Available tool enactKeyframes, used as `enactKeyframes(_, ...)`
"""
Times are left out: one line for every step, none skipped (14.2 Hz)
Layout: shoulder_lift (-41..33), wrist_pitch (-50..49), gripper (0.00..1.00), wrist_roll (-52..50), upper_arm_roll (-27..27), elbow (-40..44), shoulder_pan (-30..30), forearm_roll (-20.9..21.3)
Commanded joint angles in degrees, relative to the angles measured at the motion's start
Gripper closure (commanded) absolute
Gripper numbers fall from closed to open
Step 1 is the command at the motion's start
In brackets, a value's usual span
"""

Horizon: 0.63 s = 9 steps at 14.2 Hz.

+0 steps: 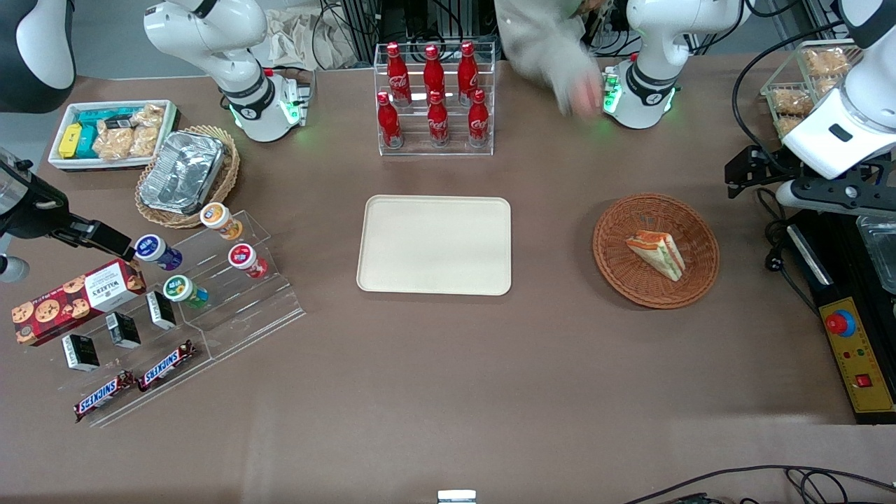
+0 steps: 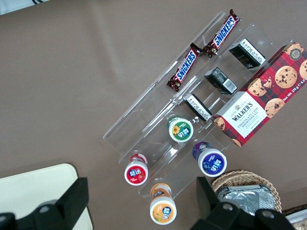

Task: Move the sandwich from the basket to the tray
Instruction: 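Move the left gripper over the wicker basket toward the sandwich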

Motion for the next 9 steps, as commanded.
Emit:
enactKeyframes(0.0, -0.4, 0.01, 0.0, -0.5, 0.2, 0.4, 1.0)
enactKeyframes(-0.1, -0.6, 0.01, 0.5, -0.5, 0.2, 0.5, 1.1)
enactKeyframes(-0.2, -0.6, 0.01, 0.6, -0.4, 0.2, 0.5, 1.3)
enactKeyframes(-0.5, -0.8, 0.01, 0.3, -0.4, -0.2, 0.5, 1.5)
enactKeyframes(-0.8, -1.1, 0.01, 0.2, -0.3, -1.8, 0.5, 1.7)
enactKeyframes(-2.0, -1.2, 0.01, 0.0, -0.2, -4.2, 0.5, 1.8)
enactKeyframes(-3.5, -1.2, 0.0, -0.2, 0.2, -6.8, 0.8, 1.8)
enactKeyframes(-4.6, -0.5, 0.0, -0.3, 0.3, -9.6, 1.0, 1.7)
enactKeyframes(-5.6, 1.4, 0.0, -0.6, 0.3, -12.6, 1.4, 1.7)
